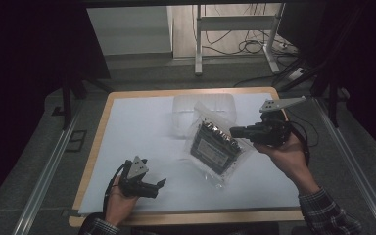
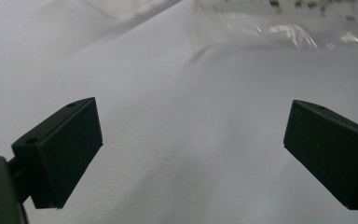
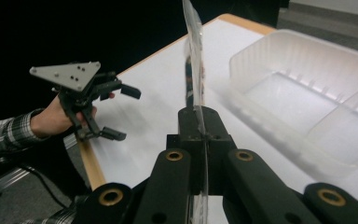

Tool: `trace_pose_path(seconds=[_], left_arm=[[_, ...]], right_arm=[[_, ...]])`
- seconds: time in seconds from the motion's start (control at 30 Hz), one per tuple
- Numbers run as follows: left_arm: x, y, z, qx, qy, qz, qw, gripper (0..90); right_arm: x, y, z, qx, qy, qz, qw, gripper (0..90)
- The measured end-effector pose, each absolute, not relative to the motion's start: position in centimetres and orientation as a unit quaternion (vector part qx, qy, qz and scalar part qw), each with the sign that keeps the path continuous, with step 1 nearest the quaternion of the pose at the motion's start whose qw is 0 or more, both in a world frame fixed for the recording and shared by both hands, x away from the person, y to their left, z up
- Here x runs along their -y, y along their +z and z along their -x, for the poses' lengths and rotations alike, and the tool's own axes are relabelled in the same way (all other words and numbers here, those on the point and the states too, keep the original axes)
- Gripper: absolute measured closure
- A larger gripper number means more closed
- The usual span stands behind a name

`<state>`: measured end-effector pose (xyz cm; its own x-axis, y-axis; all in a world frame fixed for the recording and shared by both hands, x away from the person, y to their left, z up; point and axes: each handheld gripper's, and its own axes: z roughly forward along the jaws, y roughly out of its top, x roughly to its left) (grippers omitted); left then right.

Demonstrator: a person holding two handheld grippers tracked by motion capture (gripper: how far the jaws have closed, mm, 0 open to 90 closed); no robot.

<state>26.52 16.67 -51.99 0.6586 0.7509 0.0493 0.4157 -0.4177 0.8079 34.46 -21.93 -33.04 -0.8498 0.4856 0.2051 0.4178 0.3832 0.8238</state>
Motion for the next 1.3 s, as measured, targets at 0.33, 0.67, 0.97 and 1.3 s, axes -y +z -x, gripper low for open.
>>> trace_pose_path(seconds=[0.33, 0.67, 0.97, 1.3], left_arm=[[-16.7, -52.0, -26.5, -0.357, 0.207, -0.816, 0.405, 3.8], [-16.5, -52.1, -26.6, -0.356, 0.195, -0.819, 0.406, 3.4], [-16.5, -52.1, -26.6, -0.358, 0.196, -0.819, 0.403, 0.8], [-16.6, -52.1, -26.7, -0.365, 0.199, -0.815, 0.404, 0.0]], right_arm=[[22.6, -31.7, -36.3, -0.818, 0.494, -0.291, 0.045, 88.9], [22.3, -30.1, -37.5, -0.809, 0.511, -0.288, 0.042, 88.9], [21.6, -28.2, -39.6, -0.8, 0.522, -0.29, 0.056, 88.9], [21.0, -27.0, -42.5, -0.789, 0.53, -0.302, 0.068, 88.9]])
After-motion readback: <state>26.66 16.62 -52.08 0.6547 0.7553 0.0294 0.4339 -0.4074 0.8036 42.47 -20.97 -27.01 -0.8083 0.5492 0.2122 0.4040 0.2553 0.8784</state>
